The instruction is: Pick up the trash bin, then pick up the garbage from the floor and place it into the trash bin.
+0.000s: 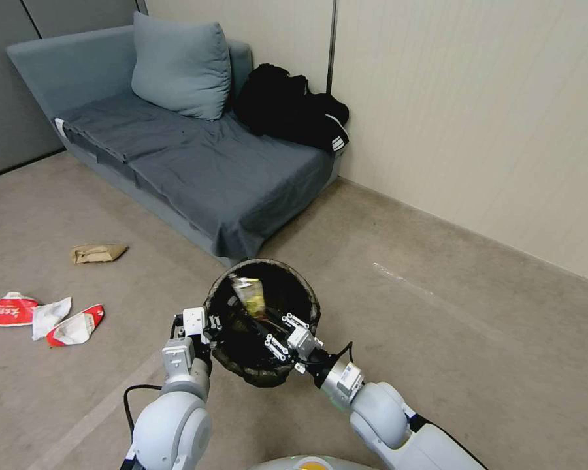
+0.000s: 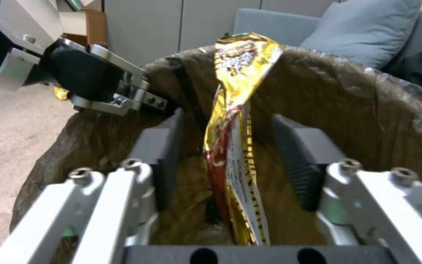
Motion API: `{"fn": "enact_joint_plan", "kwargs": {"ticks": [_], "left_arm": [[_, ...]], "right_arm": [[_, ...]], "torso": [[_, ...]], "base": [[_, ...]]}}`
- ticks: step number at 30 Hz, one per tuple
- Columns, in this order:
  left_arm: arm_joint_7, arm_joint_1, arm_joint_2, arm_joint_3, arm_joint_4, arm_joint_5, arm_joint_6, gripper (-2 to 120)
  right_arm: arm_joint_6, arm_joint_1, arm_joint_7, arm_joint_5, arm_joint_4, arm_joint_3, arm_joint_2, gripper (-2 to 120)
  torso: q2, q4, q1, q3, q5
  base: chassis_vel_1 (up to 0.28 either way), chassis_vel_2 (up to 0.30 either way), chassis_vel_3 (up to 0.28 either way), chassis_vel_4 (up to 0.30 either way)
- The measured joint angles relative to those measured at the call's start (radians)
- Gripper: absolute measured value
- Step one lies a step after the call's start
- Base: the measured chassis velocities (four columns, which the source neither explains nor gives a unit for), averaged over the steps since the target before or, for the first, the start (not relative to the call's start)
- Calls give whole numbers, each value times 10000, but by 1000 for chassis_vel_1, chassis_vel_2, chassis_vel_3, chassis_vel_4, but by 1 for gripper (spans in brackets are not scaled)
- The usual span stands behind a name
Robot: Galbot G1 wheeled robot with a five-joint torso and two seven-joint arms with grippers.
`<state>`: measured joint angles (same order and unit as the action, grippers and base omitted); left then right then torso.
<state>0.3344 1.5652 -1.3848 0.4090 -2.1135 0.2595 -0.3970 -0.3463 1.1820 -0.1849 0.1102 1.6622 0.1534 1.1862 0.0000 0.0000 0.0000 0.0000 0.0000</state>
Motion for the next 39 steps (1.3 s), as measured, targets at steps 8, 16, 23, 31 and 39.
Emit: {"fn": "enact_joint_plan", "kwargs": {"ticks": [8,16,23,31,39], "left_arm": [[0,-41,-5,-4,0,0,-5,0],[5,-59,-16,-18,0,1,-38,0],[14,-105,33,37,101,2,-55,0],[53,-70,102,270,192,-62,-47,0],[105,85,39,501,128,-7,-33,0]], "right_arm": [[0,24,-4,-4,30,-26,10,80],[-12,85,-21,-31,181,-93,-57,100],[-97,514,439,-335,1899,-905,13,100],[512,2478,2470,-886,4787,-2706,1057,100],[-584,5065,3081,-1762,5306,-4430,2174,100]], "torso": [[0,0,0,0,0],[0,0,0,0,0],[0,1,0,-1,-1],[0,-1,-1,-1,-1],[1,-3,-1,-2,-1]], "base": [[0,0,0,0],[0,0,0,0],[0,0,0,0],[0,0,0,0],[0,0,0,0]]}}
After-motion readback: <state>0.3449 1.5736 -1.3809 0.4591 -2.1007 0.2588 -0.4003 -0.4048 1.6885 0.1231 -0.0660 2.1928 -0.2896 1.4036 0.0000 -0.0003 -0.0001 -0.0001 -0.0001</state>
